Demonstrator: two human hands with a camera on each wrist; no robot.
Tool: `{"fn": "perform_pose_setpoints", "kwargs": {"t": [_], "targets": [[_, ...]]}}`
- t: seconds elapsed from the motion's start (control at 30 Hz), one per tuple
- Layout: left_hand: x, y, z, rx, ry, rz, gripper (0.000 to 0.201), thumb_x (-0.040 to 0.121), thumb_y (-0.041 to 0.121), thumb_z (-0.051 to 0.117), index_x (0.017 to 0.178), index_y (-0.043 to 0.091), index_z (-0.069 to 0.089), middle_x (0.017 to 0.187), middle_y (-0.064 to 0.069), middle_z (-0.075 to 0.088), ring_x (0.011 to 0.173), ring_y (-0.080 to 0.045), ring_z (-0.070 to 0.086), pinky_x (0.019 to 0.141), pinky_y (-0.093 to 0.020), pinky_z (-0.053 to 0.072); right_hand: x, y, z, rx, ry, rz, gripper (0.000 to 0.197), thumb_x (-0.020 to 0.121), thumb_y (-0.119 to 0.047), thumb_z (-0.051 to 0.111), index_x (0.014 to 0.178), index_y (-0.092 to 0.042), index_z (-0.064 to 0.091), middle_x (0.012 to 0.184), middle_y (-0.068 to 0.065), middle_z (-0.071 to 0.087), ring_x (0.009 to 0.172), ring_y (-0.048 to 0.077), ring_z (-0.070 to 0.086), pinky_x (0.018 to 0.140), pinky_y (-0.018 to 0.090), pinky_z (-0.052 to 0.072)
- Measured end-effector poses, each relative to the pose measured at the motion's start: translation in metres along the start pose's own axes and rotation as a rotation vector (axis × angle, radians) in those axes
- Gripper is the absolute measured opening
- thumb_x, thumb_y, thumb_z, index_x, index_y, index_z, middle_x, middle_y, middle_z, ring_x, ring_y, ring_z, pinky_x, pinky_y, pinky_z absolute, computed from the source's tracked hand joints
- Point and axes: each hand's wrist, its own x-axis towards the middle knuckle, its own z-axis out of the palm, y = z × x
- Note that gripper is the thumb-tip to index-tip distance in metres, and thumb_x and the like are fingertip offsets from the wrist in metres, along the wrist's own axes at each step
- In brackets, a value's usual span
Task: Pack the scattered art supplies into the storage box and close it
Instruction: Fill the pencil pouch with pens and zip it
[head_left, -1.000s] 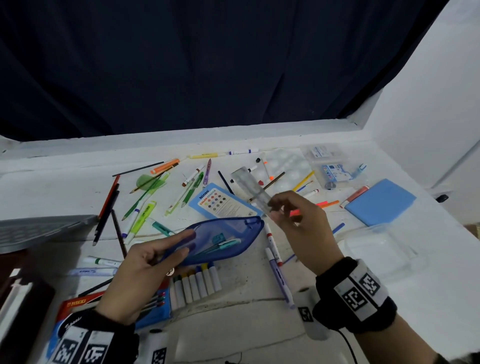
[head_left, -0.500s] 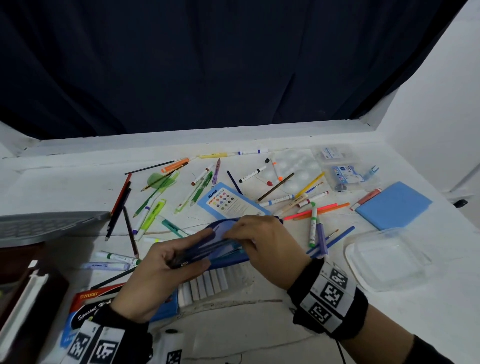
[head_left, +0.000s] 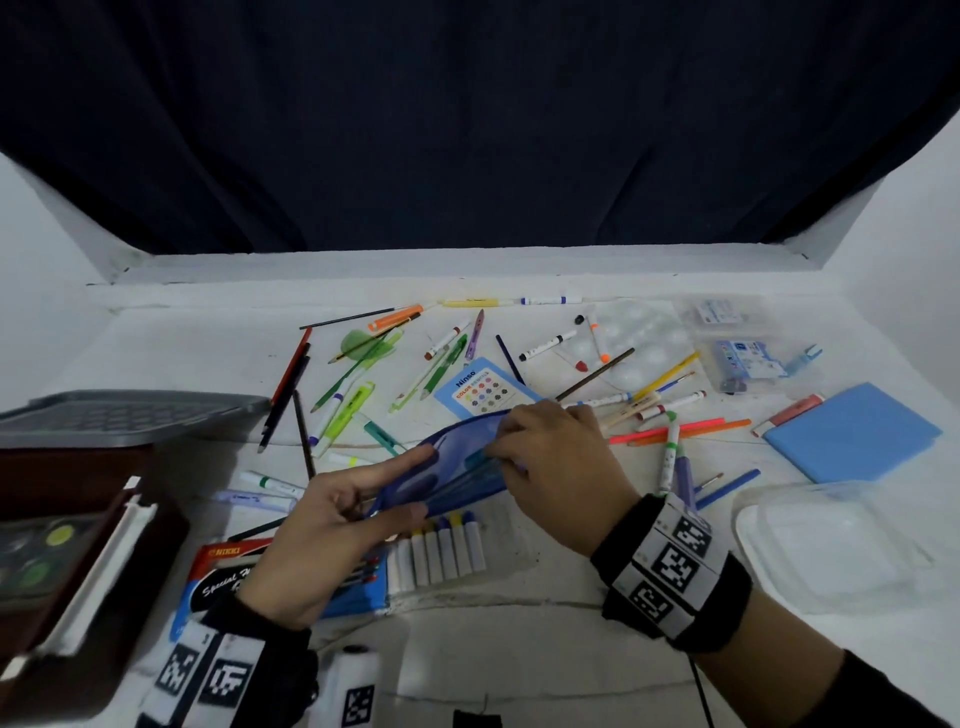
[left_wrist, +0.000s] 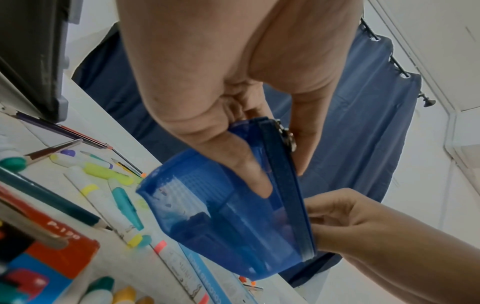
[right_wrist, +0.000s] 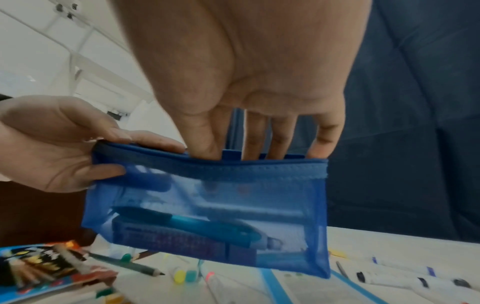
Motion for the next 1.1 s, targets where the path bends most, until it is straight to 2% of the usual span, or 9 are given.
{"fn": "perform_pose_setpoints", "kwargs": {"t": [0.13, 0.27, 0.43, 0.53, 0.67, 0.77, 0.83, 0.93, 1.1], "targets": [[-0.002, 0.000, -0.003, -0.021, 0.035, 0.007, 0.049, 0.082, 0.006, 0.066, 0.130, 0.015, 0.065, 0.128, 0.003, 0.068, 0.119, -0.015, 0.064, 0.080, -0.022, 0.056, 0.004, -0.010, 0.007, -0.073, -0.215, -0.125, 0.033, 0.094, -0.027, 0.041, 0.110, -0.034, 0.069, 0.116, -0.005, 0.061, 0.116, 0.022, 0.047, 0.097, 0.052, 0.035], [-0.005, 0.000, -0.006, -0.116, 0.125, -0.025, 0.038, 0.088, 0.005, 0.063, 0.124, 0.014, 0.069, 0.122, -0.002, 0.072, 0.114, -0.020, 0.068, 0.088, -0.030, 0.058, 0.015, -0.011, 0.011, -0.021, -0.215, -0.162, 0.032, 0.098, -0.031, 0.041, 0.117, -0.038, 0.066, 0.119, -0.009, 0.058, 0.118, 0.019, 0.042, 0.097, 0.049, 0.030], [-0.009, -0.002, -0.020, -0.141, 0.250, -0.024, 0.035, 0.088, 0.000, 0.063, 0.116, 0.017, 0.075, 0.118, -0.003, 0.073, 0.111, -0.022, 0.069, 0.086, -0.033, 0.059, 0.037, -0.012, 0.018, 0.202, -0.079, -0.211, 0.027, 0.095, -0.036, 0.046, 0.104, -0.030, 0.071, 0.100, -0.007, 0.060, 0.098, 0.016, 0.054, 0.083, 0.038, 0.040], [-0.014, -0.002, -0.032, -0.155, 0.328, -0.030, 0.034, 0.089, -0.001, 0.062, 0.116, 0.016, 0.074, 0.117, -0.003, 0.074, 0.109, -0.022, 0.070, 0.085, -0.032, 0.059, 0.058, -0.009, 0.015, 0.425, 0.043, -0.246, 0.019, 0.096, -0.027, 0.056, 0.101, -0.019, 0.072, 0.090, -0.002, 0.064, 0.080, 0.011, 0.058, 0.073, 0.033, 0.050], [-0.025, -0.006, -0.048, -0.176, 0.409, -0.053, 0.032, 0.090, 0.000, 0.062, 0.115, 0.015, 0.075, 0.114, -0.006, 0.074, 0.106, -0.022, 0.071, 0.077, -0.025, 0.060, 0.095, 0.003, 0.017, 0.453, 0.197, -0.249, 0.016, 0.092, -0.019, 0.058, 0.094, -0.014, 0.073, 0.084, 0.000, 0.067, 0.073, 0.013, 0.061, 0.069, 0.034, 0.053], [-0.033, -0.009, -0.058, -0.187, 0.469, -0.056, 0.031, 0.088, -0.001, 0.063, 0.105, 0.018, 0.079, 0.110, -0.011, 0.075, 0.096, -0.021, 0.073, 0.070, -0.023, 0.060, 0.130, 0.020, 0.035, 0.365, 0.102, -0.174, 0.013, 0.091, -0.017, 0.059, 0.093, -0.016, 0.073, 0.086, 0.002, 0.067, 0.078, 0.018, 0.062, 0.075, 0.042, 0.053], [-0.039, -0.009, -0.061, -0.192, 0.496, -0.052, 0.030, 0.086, 0.000, 0.064, 0.104, 0.019, 0.080, 0.108, -0.014, 0.075, 0.091, -0.019, 0.072, 0.069, -0.023, 0.060, 0.150, 0.026, 0.047, 0.236, -0.017, -0.167, 0.016, 0.094, -0.022, 0.056, 0.099, -0.021, 0.071, 0.095, 0.000, 0.066, 0.091, 0.021, 0.061, 0.083, 0.044, 0.051], [-0.044, -0.010, -0.064, -0.213, 0.508, -0.060, 0.030, 0.084, 0.002, 0.065, 0.107, 0.017, 0.079, 0.110, -0.013, 0.075, 0.101, -0.024, 0.072, 0.079, -0.030, 0.060, 0.173, 0.027, 0.065, -0.102, -0.255, -0.206, 0.027, 0.099, -0.026, 0.042, 0.115, -0.024, 0.064, 0.116, 0.000, 0.061, 0.112, 0.024, 0.052, 0.091, 0.044, 0.044], [-0.047, -0.011, -0.068, -0.236, 0.531, -0.083, 0.032, 0.086, 0.001, 0.064, 0.114, 0.010, 0.075, 0.112, -0.011, 0.075, 0.105, -0.026, 0.071, 0.082, -0.033, 0.059, 0.189, 0.024, 0.088, -0.341, -0.457, -0.201, 0.026, 0.097, -0.019, 0.039, 0.120, -0.020, 0.052, 0.123, 0.005, 0.053, 0.119, 0.028, 0.047, 0.094, 0.047, 0.039]]}}
